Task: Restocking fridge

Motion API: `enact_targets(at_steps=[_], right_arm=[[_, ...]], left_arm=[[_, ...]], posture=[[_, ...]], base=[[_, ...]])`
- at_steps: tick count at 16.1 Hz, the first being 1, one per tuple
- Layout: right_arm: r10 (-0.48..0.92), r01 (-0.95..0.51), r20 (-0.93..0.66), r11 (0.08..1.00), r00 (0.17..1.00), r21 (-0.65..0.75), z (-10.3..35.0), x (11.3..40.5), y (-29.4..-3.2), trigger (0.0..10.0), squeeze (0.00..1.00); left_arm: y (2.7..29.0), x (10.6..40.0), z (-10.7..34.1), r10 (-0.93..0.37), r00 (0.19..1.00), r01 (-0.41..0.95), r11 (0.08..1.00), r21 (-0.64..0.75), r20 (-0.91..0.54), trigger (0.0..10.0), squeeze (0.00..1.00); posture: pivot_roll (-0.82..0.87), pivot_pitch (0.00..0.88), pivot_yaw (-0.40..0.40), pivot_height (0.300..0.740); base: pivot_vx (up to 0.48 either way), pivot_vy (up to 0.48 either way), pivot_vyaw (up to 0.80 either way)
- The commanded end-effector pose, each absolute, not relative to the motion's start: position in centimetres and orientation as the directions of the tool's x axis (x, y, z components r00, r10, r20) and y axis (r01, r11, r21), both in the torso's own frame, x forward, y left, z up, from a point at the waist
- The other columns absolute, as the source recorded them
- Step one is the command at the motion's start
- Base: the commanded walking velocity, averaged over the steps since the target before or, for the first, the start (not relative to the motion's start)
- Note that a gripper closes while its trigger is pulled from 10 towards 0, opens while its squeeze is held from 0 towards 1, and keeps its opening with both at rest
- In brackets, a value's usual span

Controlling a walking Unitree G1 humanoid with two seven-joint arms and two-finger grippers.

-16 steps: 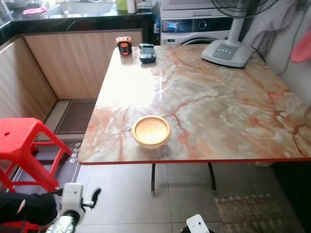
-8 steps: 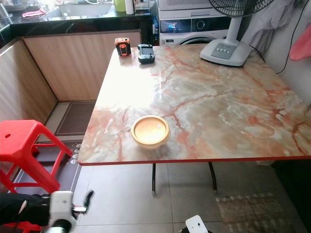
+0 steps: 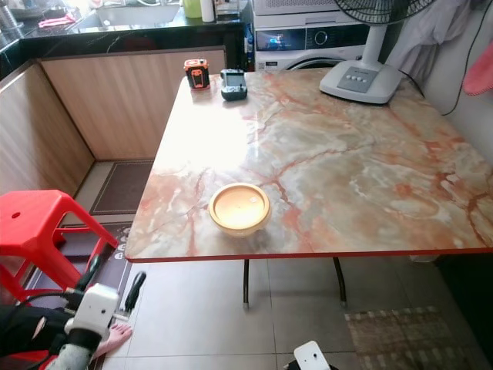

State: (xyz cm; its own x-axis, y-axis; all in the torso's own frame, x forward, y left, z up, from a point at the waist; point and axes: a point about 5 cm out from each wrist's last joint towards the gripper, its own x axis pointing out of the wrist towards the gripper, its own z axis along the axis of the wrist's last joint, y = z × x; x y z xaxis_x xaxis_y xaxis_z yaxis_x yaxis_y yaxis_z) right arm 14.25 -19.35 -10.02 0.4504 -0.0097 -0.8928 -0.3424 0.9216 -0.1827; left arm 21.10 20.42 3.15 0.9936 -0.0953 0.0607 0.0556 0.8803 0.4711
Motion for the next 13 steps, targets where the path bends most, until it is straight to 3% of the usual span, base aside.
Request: enact_targets(at_steps=[1, 3, 6, 11, 13], right_arm=[[-0.008, -0.343, -0.893, 0.922, 0.45, -0.181, -10.0, 14.3, -19.2, 10.0, 0.0], [-0.01, -0.342, -0.892, 0.922, 0.451, -0.183, -10.0, 14.3, -19.3, 10.0, 0.0], [-0.012, -0.344, -0.89, 0.92, 0.457, -0.189, -9.9, 14.5, -19.3, 10.0, 0.0], [-0.021, -0.327, -0.884, 0.925, 0.466, -0.194, -9.9, 14.6, -19.4, 10.0, 0.0], [-0.024, -0.326, -0.884, 0.924, 0.467, -0.198, -9.9, 14.6, -19.4, 10.0, 0.0]], left_arm=[[20.1, 21.7, 4.3, -0.119, 0.988, 0.053, 0.868, 0.493, 0.103, 10.0, 0.0], [18.8, 23.0, 6.2, -0.142, 0.972, 0.038, 0.88, 0.474, 0.185, 10.0, 0.0], [17.0, 27.1, 11.1, -0.054, 0.943, -0.034, 0.966, 0.256, 0.327, 10.0, 0.0], [14.6, 30.9, 14.0, -0.065, 0.958, 0.112, 0.981, -0.155, 0.28, 10.0, 0.0], [14.0, 31.3, 14.0, -0.12, 0.962, 0.164, 0.972, -0.17, 0.245, 10.0, 0.0]], posture=[[0.0, 0.0, 0.067, 0.74], [0.0, 0.0, 0.066, 0.74], [0.01, 0.0, 0.062, 0.74], [-0.01, 0.0, 0.061, 0.74], [-0.01, 0.0, 0.061, 0.74]], base=[[0.0, 0.0, 0.0], [0.0, 0.0, 0.0], [0.0, 0.0, 0.0], [0.0, 0.0, 0.0], [0.0, 0.0, 0.0]])
